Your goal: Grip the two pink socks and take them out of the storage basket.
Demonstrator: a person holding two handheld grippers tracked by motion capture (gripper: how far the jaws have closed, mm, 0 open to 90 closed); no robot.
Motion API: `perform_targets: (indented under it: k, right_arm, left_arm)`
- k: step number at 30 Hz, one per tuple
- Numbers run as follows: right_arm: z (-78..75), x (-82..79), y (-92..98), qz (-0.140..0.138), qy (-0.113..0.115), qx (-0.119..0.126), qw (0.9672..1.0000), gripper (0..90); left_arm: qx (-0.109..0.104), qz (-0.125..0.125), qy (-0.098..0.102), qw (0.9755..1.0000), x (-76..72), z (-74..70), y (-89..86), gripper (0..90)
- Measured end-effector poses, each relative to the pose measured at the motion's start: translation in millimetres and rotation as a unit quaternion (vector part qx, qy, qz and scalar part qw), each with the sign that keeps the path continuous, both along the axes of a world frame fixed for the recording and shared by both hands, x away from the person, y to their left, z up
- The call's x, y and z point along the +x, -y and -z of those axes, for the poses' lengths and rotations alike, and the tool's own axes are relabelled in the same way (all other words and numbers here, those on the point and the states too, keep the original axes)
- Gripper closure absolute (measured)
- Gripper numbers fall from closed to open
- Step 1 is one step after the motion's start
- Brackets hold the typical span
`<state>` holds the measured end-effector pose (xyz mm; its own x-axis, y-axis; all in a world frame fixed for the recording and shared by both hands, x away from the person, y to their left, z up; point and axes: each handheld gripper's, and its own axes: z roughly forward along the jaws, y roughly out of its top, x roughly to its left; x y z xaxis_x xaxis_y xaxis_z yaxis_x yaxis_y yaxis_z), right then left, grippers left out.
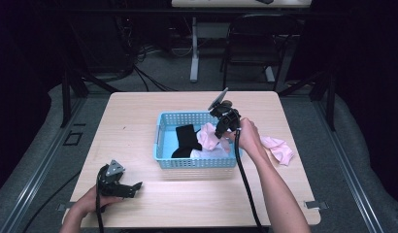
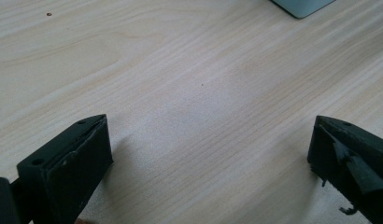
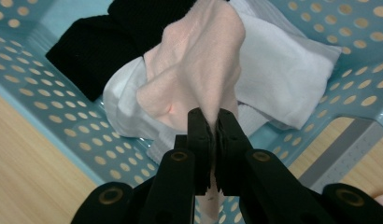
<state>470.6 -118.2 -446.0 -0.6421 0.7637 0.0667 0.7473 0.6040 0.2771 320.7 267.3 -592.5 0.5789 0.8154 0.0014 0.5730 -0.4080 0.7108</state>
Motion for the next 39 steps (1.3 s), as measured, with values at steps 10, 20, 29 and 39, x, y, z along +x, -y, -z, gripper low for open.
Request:
perform_targets:
  k: [10,20,29,39]
  right_arm:
    - [-25.6,-5.5,4.3,-0.007,0.011,0.004,0.9999,86.1]
    - [-45.3,-10.9,12.2,-0.006,0.016,0.017,0.9997,86.0]
    - [-72.0,-19.6,18.4,-0.008,0.041,0.019,0.9989,86.0]
    - [-93.7,-25.3,46.3,0.017,0.05,0.018,0.9984,86.1]
  left_arm:
    - [0.0,0.0,0.0,1.0,0.0,0.0,0.0,0.0]
    - [0.0,0.0,0.0,1.0,0.0,0.0,0.0,0.0]
    - [0.0,0.0,0.0,1.0,0.0,0.0,0.0,0.0]
    - [0.0,0.0,0.0,1.0,0.0,0.0,0.0,0.0]
